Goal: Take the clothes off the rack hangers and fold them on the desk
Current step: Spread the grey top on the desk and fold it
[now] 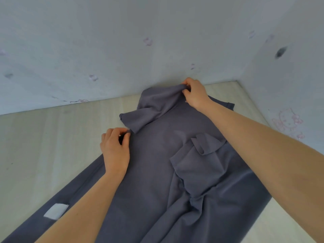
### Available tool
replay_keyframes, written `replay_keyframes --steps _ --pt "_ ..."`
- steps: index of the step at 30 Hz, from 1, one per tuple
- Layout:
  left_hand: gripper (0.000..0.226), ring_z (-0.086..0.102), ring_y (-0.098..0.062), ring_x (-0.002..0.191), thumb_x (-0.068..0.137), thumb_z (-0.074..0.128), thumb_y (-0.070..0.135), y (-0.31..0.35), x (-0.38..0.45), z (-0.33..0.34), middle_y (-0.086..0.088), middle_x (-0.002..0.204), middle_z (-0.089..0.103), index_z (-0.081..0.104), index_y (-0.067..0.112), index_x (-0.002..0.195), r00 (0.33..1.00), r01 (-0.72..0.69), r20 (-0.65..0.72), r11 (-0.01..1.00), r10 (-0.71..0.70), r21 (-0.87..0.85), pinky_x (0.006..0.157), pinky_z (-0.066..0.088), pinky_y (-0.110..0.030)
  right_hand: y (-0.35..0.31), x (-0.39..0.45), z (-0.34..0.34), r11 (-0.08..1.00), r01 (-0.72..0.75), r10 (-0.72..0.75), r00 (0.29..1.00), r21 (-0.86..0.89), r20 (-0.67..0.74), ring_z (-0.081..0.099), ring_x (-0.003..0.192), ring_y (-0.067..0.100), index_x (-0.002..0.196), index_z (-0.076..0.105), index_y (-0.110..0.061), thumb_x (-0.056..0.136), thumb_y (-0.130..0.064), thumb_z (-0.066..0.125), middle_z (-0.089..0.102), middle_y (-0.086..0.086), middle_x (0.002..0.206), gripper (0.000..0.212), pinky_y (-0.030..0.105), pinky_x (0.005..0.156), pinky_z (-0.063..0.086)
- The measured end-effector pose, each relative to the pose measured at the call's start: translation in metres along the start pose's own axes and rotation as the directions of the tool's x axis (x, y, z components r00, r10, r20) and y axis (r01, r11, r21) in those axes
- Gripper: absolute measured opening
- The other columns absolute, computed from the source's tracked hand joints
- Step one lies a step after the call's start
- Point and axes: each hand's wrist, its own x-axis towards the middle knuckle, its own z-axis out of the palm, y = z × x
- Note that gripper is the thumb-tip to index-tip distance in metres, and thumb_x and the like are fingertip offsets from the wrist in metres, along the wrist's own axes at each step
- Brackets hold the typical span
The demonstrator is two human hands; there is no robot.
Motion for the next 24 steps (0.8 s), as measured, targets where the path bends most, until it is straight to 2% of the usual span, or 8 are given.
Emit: replay_keyframes --steps 3,7,12,16,18,20,21,24 --pt "0.006 0.046 -0.01 0.089 0.095 0.058 0.017 0.024 -0.02 -0.011 0.01 0.091 0.057 0.063 0.019 0.098 0.998 -0.061 0.018 0.998 0.061 -0.021 0.086 0.041 -0.036 0.002 -0.028 -0.028 0.996 -0.016 0.021 0.998 0.089 -0.051 0.058 0.096 0.03 0.094 0.053 -0.015 0.09 -0.006 0.049 0.059 0.013 0.102 0.011 0.05 0.084 0.053" --pt "0.005 0.05 -0.009 0.086 0.091 0.064 0.018 0.036 -0.06 -0.026 0.011 0.089 0.059 0.064 0.021 0.095 0.979 -0.194 0.08 0.98 0.19 0.053 0.083 0.027 -0.025 0.016 -0.083 -0.057 0.983 -0.111 0.125 0.987 0.145 -0.096 0.059 0.092 0.026 0.093 0.057 -0.011 0.085 -0.001 0.048 0.055 -0.002 0.083 0.016 0.048 0.085 0.053" --pt "0.007 0.053 -0.006 0.072 0.09 0.066 0.02 0.019 -0.109 -0.03 0.015 0.084 0.056 0.069 0.024 0.094 0.898 -0.282 0.377 0.954 0.226 0.1 0.075 0.047 -0.032 0.05 -0.138 -0.07 0.956 -0.279 0.281 0.959 -0.091 0.016 0.056 0.087 0.025 0.099 0.063 -0.004 0.086 -0.001 0.05 0.059 0.005 0.087 0.019 0.031 0.075 0.041" --pt "0.007 0.053 -0.004 0.075 0.092 0.063 0.027 0.017 -0.112 -0.028 0.018 0.087 0.054 0.066 0.028 0.098 0.858 -0.272 0.488 0.948 0.161 0.164 0.077 0.049 -0.029 0.065 -0.151 -0.07 0.882 -0.407 0.443 0.887 -0.237 0.13 0.054 0.079 0.035 0.065 0.045 -0.013 0.081 -0.002 0.05 0.05 0.008 0.07 0.02 0.034 0.066 0.036" --pt "0.019 0.053 -0.008 0.084 0.088 0.065 0.039 0.024 -0.106 -0.023 0.014 0.094 0.053 0.061 0.027 0.102 0.843 -0.302 0.506 0.938 0.18 0.17 0.08 0.048 -0.031 0.06 -0.147 -0.068 0.871 -0.424 0.467 0.872 -0.248 0.146 0.052 0.086 0.033 0.061 0.041 -0.017 0.079 -0.008 0.049 0.05 0.003 0.069 0.022 0.035 0.067 0.035" --pt "0.031 0.052 -0.014 0.093 0.086 0.065 0.045 0.032 -0.098 -0.014 0.01 0.102 0.052 0.056 0.024 0.107 0.807 -0.38 0.557 0.896 0.198 0.231 0.082 0.044 -0.031 0.054 -0.141 -0.062 0.877 -0.413 0.457 0.874 -0.245 0.166 0.048 0.111 0.037 0.084 0.061 -0.019 0.085 -0.019 0.051 0.061 0.005 0.096 0.01 0.04 0.086 0.037" --pt "0.03 0.053 -0.016 0.095 0.087 0.065 0.042 0.037 -0.095 -0.01 0.008 0.103 0.054 0.056 0.022 0.107 0.795 -0.419 0.565 0.873 0.219 0.251 0.082 0.043 -0.031 0.052 -0.136 -0.058 0.881 -0.412 0.455 0.872 -0.233 0.179 0.043 0.121 0.037 0.103 0.063 -0.019 0.09 -0.025 0.051 0.061 0.005 0.112 0.019 0.043 0.096 0.036" --pt "0.007 0.057 -0.019 0.084 0.09 0.063 0.022 0.048 -0.087 -0.007 0.004 0.09 0.059 0.06 0.016 0.093 0.831 -0.381 0.489 0.911 0.263 0.157 0.073 0.044 -0.03 0.046 -0.127 -0.048 0.884 -0.396 0.443 0.879 -0.247 0.177 0.038 0.13 0.036 0.13 0.053 -0.019 0.096 -0.032 0.049 0.055 0.006 0.132 0.036 0.051 0.107 0.033"
